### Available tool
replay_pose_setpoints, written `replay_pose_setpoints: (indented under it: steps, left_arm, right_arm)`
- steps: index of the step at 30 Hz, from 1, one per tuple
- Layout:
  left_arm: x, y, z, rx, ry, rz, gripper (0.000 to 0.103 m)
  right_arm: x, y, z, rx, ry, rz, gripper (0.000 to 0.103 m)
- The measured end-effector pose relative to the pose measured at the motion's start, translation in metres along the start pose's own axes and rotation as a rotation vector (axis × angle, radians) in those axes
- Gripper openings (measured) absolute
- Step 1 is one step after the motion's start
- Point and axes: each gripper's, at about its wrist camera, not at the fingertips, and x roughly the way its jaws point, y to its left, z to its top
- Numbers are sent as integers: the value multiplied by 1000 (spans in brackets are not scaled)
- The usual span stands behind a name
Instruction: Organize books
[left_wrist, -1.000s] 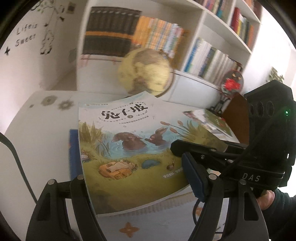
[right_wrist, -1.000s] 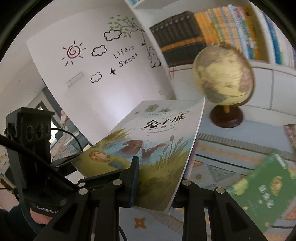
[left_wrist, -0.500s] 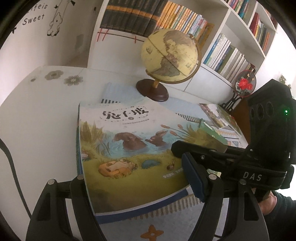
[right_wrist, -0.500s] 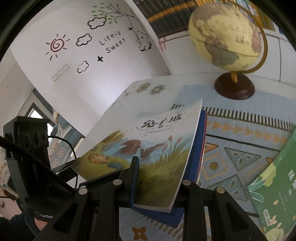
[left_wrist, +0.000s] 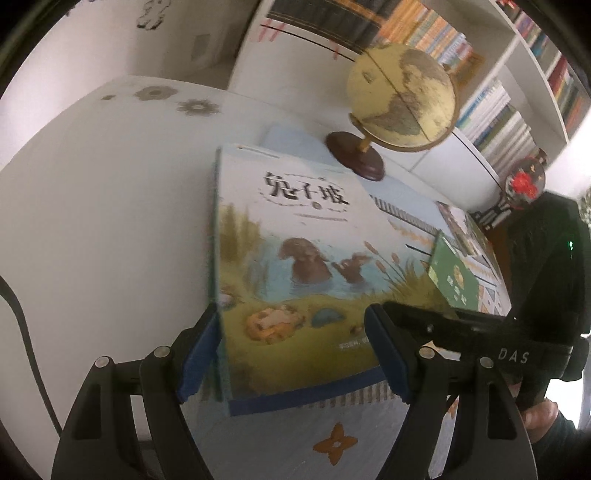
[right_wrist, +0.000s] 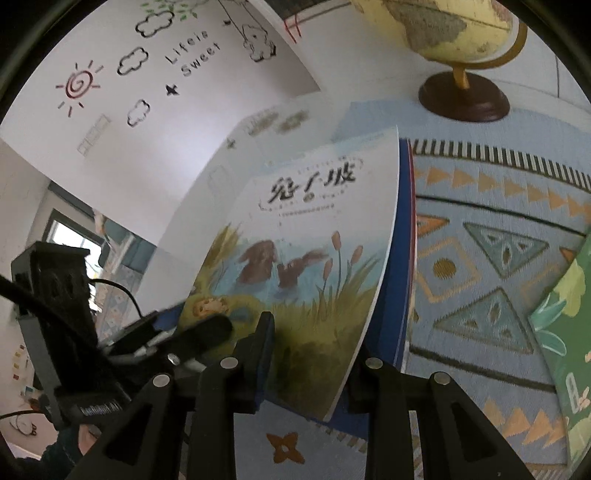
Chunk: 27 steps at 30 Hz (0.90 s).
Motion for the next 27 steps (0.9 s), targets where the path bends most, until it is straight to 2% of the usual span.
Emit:
replay_pose_setpoints:
  steps: [3,5,8,12,16,18,20,27]
  left_arm:
    - [-9,4,-3,-7,-11,24,76]
    - [-17,2,-6,1,-20,42,76]
    - [-24,-5,-10,22,-27,54,78]
    - [-28,-31,-13,84,-28,42,78]
    - [-26,-72,-13,176,-17,5,78]
    - [-22,-94,-14,225,-9,-17,78]
    - [-19,-119,-15,277,1,-43,78]
    - [-25,-188,-18,381,0,-134,78]
  right_arm:
    - [2,0,-5,-11,37,-35,29]
    - [-6,-1,-11,-20,32,-56,32]
    - [-22,-9,-23,-13,7,-115,32]
    - [-58,-22,-39,18,-69,-181,32]
    - [-97,-36,-51,53,-123,-244,34]
    - [-113,-42,-57,67,-146,-276,37]
    - [-130,-50,-62,87,-176,-313,46]
    - [-191,-61,-84,152,-289,-391,48]
